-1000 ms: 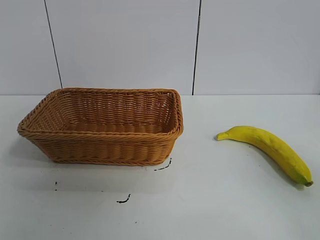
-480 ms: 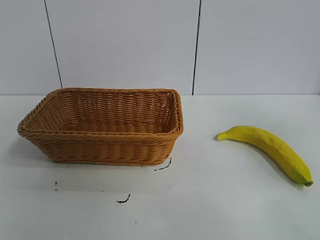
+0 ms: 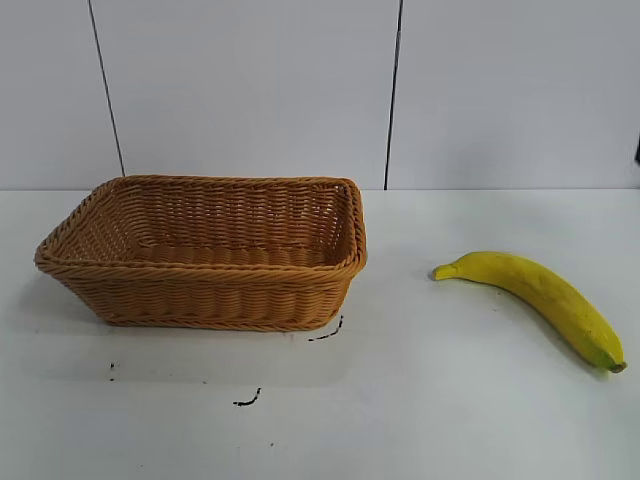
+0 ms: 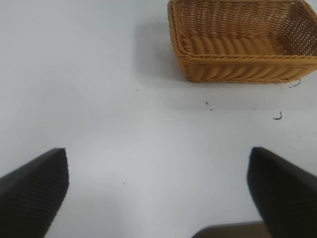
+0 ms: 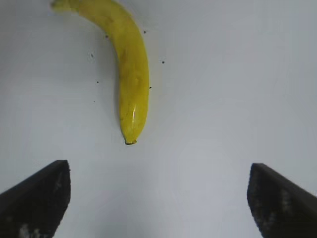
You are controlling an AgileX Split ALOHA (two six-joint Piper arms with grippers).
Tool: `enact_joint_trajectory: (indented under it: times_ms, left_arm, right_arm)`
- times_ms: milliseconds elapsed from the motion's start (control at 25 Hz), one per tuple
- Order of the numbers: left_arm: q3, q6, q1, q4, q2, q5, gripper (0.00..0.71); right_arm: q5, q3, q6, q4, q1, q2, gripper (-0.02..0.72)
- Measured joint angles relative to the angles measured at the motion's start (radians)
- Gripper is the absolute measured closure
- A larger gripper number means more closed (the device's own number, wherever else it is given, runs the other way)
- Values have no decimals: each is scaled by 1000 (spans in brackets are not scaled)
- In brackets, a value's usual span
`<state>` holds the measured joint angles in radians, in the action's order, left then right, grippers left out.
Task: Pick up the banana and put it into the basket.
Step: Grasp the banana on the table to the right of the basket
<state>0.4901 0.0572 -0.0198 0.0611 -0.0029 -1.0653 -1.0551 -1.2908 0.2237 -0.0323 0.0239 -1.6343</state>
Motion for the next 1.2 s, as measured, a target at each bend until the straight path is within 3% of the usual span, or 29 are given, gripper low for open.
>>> enact_joint_trajectory:
  times_ms: [240,440,640,840,1200]
  left_arm:
    - [0,0,0,0,0,0,15]
    - [0,0,0,0,0,0,15]
    - [0,0,0,0,0,0,15]
    - [0,0,0,0,0,0,15]
    - [0,0,0,0,0,0,15]
  right_arm:
    - [31,-139,139,-83,-4,-202,8]
    - [87,-150,172,-94,-41,-272,8]
    - [140,-150,171,-94,-95,-328,8]
    - [187,-150,108,-93,-105,-389,8]
    - [216,-150,31,-32,-105,-508,8]
